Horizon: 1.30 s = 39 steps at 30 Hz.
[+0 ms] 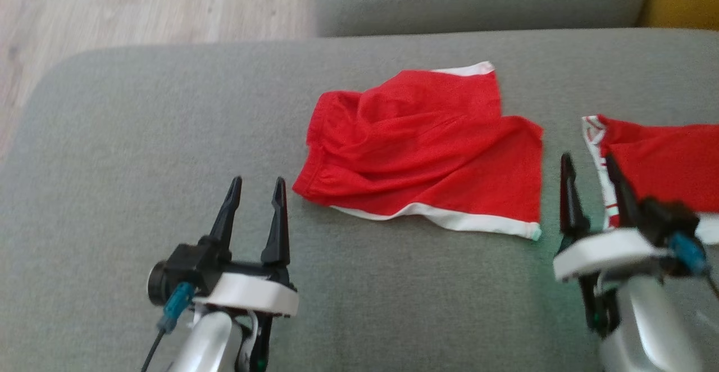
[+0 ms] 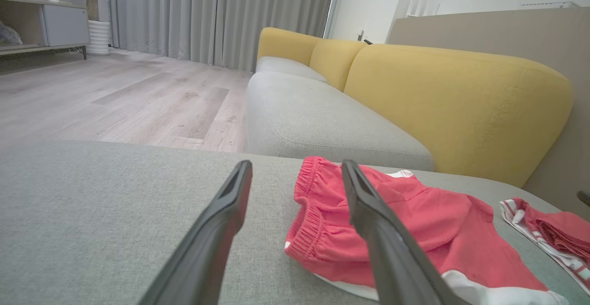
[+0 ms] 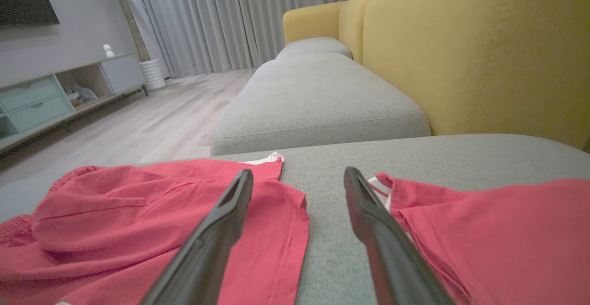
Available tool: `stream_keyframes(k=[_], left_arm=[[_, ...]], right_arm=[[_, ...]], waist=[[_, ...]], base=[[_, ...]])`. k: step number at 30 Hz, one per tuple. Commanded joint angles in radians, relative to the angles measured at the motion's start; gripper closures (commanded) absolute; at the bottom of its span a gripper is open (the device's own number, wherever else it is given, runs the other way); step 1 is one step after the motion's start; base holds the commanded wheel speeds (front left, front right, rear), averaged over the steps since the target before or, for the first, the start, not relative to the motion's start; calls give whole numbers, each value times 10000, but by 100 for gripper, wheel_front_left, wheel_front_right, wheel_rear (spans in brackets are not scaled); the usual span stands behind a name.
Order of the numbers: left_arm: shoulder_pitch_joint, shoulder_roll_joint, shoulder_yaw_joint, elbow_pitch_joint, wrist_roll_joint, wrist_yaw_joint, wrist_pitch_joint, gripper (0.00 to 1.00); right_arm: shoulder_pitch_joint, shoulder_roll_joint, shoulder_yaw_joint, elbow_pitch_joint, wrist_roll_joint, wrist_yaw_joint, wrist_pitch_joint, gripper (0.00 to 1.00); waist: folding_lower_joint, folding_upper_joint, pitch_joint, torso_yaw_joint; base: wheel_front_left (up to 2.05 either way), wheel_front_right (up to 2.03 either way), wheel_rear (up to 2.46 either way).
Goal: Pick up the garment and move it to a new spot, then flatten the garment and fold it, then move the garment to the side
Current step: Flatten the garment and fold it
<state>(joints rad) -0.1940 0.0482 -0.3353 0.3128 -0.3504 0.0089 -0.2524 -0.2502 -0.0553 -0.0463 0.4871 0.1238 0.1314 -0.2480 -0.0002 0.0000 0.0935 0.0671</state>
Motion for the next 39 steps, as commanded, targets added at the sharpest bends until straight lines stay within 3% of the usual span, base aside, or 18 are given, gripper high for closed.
stream_keyframes(k=[1,11,25,39], left_arm=[[-153,20,392,-264,97,6,-93,0],[88,20,430,-237,153,-56,-93,0],[-54,20,381,-143,201,-110,-93,0],[-179,20,221,-83,162,-123,-93,0]], right_arm=[[-4,47,369,-647,152,-7,-131,0],[1656,49,685,-1622,712,-7,-136,0],[1278,50,1348,-90,736,-7,625,0],[875,50,1433,921,471,-7,708,0]], waist=[[2,0,-261,-234],[2,0,-259,-292],[2,0,-69,-50],[2,0,123,350]], base=[[0,0,0],[0,0,0],[0,0,0],[0,0,0]])
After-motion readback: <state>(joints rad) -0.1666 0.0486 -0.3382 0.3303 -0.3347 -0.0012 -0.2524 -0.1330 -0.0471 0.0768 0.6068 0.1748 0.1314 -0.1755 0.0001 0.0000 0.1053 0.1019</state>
